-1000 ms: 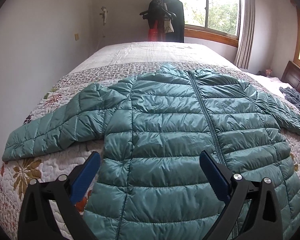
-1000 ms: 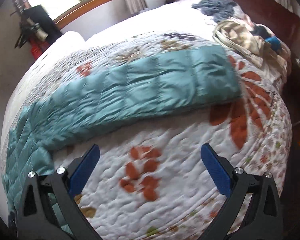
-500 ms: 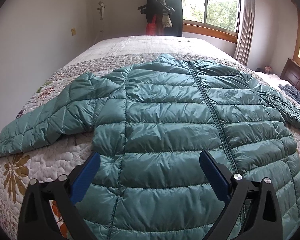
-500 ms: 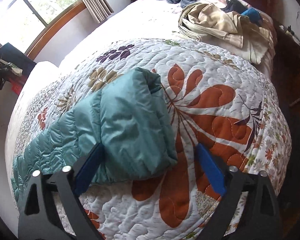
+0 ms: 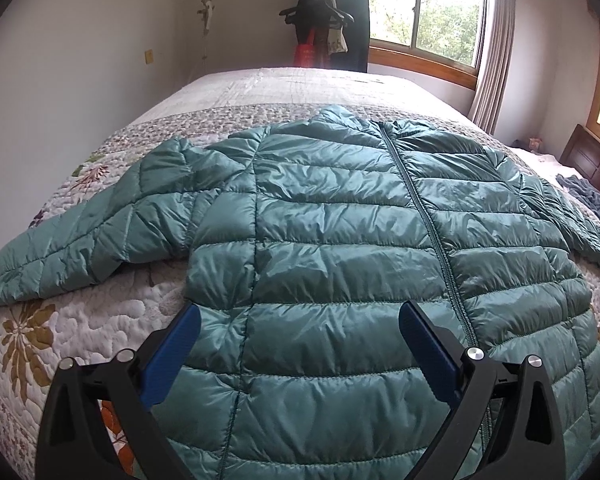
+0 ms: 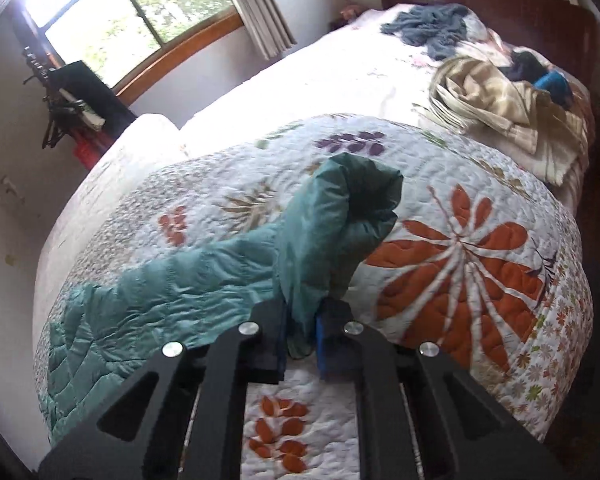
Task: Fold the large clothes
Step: 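Grasp the teal jacket sleeve cuff with the right gripper and lift it, then fold the held sleeve across the jacket body and release with the right gripper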
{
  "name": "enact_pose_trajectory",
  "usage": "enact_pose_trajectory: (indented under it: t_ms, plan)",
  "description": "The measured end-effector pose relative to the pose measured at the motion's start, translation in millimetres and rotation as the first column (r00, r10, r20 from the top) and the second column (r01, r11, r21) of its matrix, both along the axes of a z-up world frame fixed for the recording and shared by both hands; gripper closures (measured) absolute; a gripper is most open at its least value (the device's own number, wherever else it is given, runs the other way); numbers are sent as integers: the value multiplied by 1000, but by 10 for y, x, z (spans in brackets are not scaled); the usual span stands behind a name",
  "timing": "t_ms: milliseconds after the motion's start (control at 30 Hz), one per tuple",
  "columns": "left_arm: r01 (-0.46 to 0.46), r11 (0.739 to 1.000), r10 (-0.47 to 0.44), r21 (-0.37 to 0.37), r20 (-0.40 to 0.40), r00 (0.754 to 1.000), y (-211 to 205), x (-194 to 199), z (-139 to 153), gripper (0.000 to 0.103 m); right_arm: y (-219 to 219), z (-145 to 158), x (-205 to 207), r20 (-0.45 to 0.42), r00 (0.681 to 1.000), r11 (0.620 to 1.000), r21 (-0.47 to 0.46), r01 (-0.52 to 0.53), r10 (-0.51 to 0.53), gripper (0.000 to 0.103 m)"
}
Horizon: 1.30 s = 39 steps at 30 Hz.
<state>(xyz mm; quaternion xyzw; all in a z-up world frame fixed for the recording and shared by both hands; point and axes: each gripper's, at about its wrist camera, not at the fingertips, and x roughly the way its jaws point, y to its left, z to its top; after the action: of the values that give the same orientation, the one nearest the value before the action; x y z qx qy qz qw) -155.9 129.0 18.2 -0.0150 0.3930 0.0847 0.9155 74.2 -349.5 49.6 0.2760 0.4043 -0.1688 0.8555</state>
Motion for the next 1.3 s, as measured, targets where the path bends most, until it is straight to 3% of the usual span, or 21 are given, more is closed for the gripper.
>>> enact_pose_trajectory:
  t_ms: [167,367,600,833,933,1000,1067,1100,1167,1200,1300]
  plan:
    - [-2,1000,2,-7,-1,1000,18,-1,-12,4,848,400,308,93,974,978,-41,-204,207,94]
    - [-2,1000,2,-22,-1,1000,53,3,-50,4,1987,530,737,130,884,893,-49,-447,450,94]
    - [10,997,-12,-82,-20,1000,134,36,-146,4,3080,235,1169,57,791,793,-51,-607,609,94]
    - [15,989,-19,-150,-26,999,219,55,-199,4,3701,-229,1402,-24,718,718,-7,-696,695,93]
    - [18,987,-23,-162,-28,999,241,70,-219,4,3859,-292,1410,-14,662,662,38,-749,750,81]
    - [19,986,-24,-168,-28,999,249,69,-224,4,3877,-221,1356,57,616,610,88,-787,786,61]
    - [16,985,-22,-170,-32,999,250,71,-230,4,3806,-94,1297,160,572,556,136,-820,805,47]
    - [13,986,-19,-167,-36,999,249,75,-228,4,3733,-16,1262,203,565,550,133,-825,800,48]
    - [5,989,-13,-145,-52,999,223,93,-207,4,3538,131,1199,259,577,572,103,-814,774,48]
    - [7,990,-16,-140,-64,998,201,105,-184,4,3412,191,1190,264,604,606,82,-791,752,48]
    - [51,986,-69,-158,-110,992,86,241,-57,4,2967,257,1219,203,749,764,6,-645,631,48]
